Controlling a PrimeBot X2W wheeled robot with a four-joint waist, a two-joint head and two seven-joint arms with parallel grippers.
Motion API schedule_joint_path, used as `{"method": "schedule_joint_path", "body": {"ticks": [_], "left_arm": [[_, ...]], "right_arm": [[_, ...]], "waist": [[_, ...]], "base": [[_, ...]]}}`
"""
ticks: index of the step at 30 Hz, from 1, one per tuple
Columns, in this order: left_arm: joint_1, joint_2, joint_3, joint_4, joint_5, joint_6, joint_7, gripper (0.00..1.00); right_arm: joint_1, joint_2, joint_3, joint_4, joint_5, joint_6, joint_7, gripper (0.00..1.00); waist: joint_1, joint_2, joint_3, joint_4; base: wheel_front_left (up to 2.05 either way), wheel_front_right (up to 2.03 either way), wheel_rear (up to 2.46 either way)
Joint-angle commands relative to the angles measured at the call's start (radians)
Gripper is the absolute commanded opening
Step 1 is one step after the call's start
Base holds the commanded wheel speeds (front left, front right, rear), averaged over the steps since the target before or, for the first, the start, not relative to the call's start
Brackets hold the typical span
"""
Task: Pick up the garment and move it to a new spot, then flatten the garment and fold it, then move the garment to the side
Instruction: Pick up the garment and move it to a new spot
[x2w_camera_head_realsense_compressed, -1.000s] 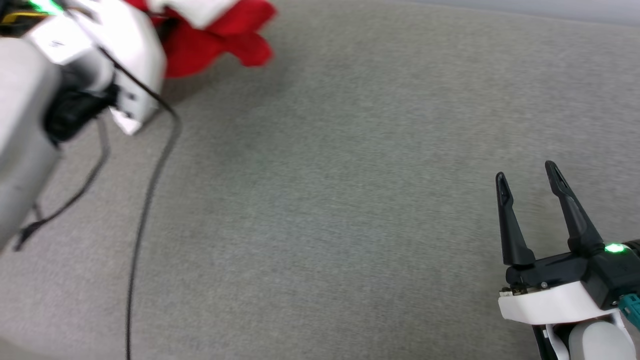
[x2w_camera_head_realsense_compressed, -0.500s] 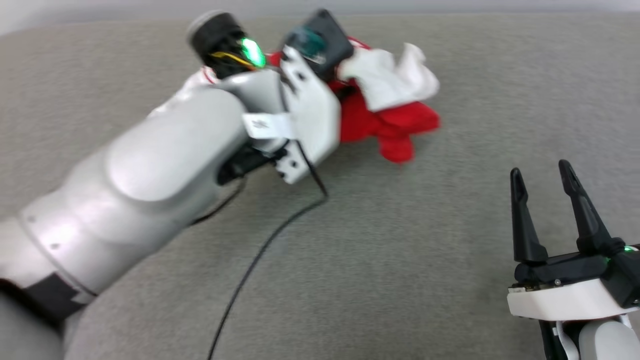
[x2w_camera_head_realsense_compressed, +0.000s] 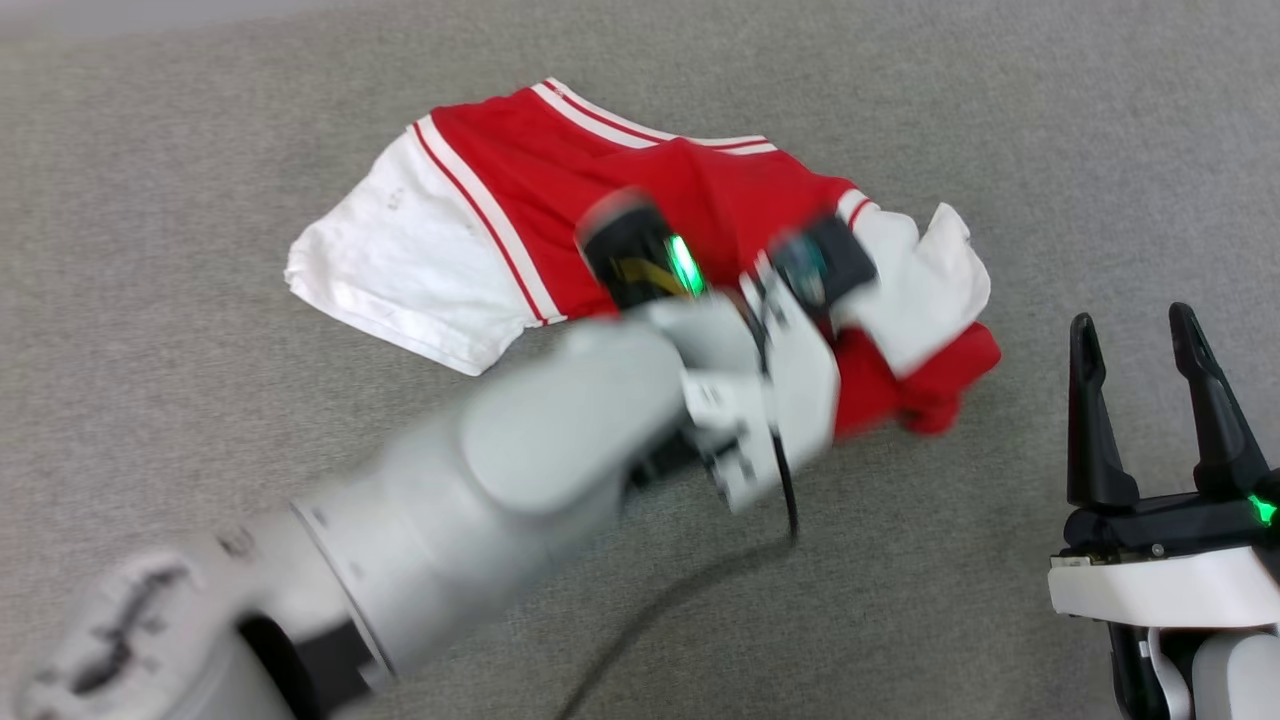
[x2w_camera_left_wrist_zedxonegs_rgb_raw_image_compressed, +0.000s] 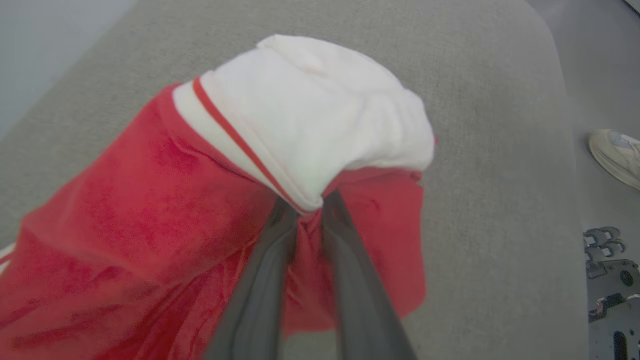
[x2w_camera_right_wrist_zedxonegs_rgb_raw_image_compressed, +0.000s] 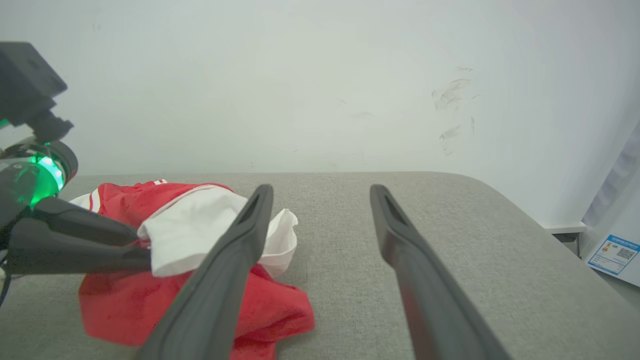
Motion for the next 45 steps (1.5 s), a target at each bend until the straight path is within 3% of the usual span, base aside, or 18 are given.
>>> {"method": "schedule_joint_path", "body": {"ticks": [1,6,11,13,22,24,27,36,45], "left_arm": [[0.047,-0.017,-0.003,-0.003,0.014,0.000,0.012,0.00],[0.164,-0.052,-0.001,-0.018,0.055,0.000,0.065,0.00],[0.177,-0.059,-0.002,0.001,0.056,0.000,0.020,0.00],[0.163,-0.064,-0.001,0.023,0.045,0.000,-0.032,1.00],[0.176,-0.083,0.017,0.114,0.024,0.001,-0.287,1.00],[0.206,-0.076,0.042,0.136,0.023,0.020,-0.372,1.00],[0.226,-0.063,0.058,0.139,0.021,0.041,-0.417,1.00],[0.327,0.031,0.190,0.067,0.063,0.213,-0.535,1.00],[0.560,0.152,0.458,-0.157,0.220,0.368,-0.536,1.00]], "right_arm": [[-0.006,0.003,-0.003,-0.004,0.003,-0.001,-0.002,1.00],[-0.011,0.003,-0.010,0.001,0.006,-0.001,-0.002,1.00],[-0.008,0.003,-0.010,0.016,0.003,-0.001,-0.002,1.00],[0.001,0.003,-0.012,0.022,0.000,-0.001,-0.002,1.00],[0.053,0.003,-0.026,0.058,-0.019,-0.001,-0.002,1.00],[0.073,0.003,-0.031,0.068,-0.025,-0.001,-0.002,1.00],[0.088,0.003,-0.030,0.073,-0.028,-0.001,-0.002,1.00],[0.146,0.003,-0.039,0.091,-0.032,-0.001,-0.002,1.00],[0.181,0.003,-0.043,0.096,-0.033,-0.001,-0.002,1.00]], "waist": [[0.0000,0.0000,0.011,-0.010],[0.0000,0.0000,0.019,-0.009],[0.0000,0.0000,0.004,0.008],[0.0000,0.0000,-0.011,0.016],[0.0000,0.0000,-0.115,0.067],[0.0000,0.0000,-0.162,0.088],[0.0000,0.0000,-0.191,0.102],[0.0000,0.0000,-0.287,0.166],[0.0000,0.0000,-0.333,0.212]], "base": [[0.00,0.00,0.00],[0.00,0.00,0.00],[0.00,0.00,0.00],[0.00,0.00,0.00],[0.00,0.00,0.00],[0.00,0.00,0.00],[0.00,0.00,0.00],[0.00,0.00,0.00],[0.00,0.00,0.00]]}}
